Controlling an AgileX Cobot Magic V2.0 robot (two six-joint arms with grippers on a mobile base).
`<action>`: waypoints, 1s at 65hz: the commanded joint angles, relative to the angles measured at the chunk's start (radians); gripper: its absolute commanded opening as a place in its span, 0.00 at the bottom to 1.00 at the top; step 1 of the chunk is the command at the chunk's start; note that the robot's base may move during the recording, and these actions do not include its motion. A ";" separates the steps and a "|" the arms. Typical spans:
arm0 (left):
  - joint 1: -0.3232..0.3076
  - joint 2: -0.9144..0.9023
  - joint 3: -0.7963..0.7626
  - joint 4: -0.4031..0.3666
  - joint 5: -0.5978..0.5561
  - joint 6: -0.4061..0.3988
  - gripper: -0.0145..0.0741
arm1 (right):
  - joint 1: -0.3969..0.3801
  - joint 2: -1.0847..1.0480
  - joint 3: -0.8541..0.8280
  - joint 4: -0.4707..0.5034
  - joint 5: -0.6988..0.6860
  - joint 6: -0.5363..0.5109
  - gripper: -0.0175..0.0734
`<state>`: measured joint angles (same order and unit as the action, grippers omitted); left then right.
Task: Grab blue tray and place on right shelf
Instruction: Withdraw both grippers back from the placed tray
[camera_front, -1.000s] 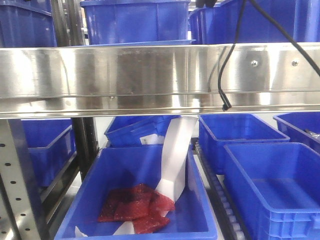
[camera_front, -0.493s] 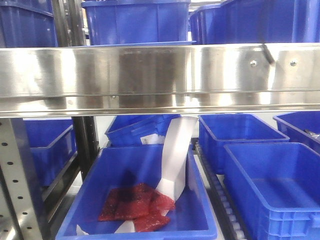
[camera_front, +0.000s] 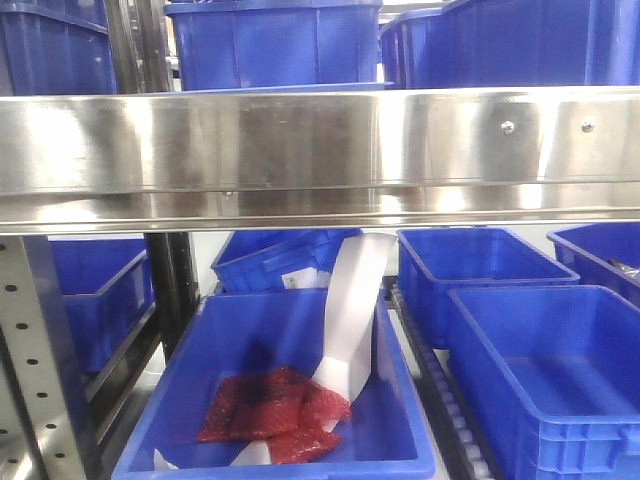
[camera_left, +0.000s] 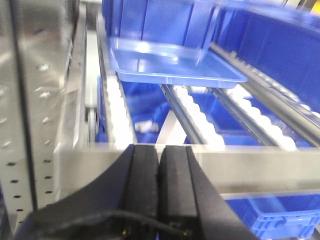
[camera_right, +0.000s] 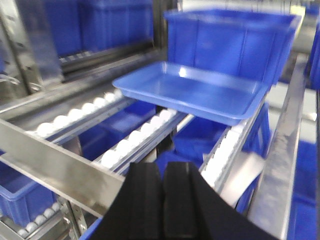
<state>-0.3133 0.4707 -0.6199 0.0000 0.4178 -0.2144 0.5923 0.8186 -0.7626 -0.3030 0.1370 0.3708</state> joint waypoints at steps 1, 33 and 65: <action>-0.008 -0.093 0.029 0.000 -0.086 0.008 0.11 | 0.002 -0.124 0.058 -0.025 -0.099 -0.009 0.24; -0.008 -0.402 0.162 0.000 -0.081 0.008 0.11 | 0.002 -0.593 0.300 -0.025 -0.093 -0.009 0.24; -0.008 -0.402 0.162 0.000 -0.081 0.008 0.11 | -0.089 -0.621 0.382 0.052 -0.121 -0.021 0.24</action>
<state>-0.3133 0.0560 -0.4311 0.0000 0.4240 -0.2104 0.5612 0.2058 -0.3860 -0.2886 0.1050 0.3684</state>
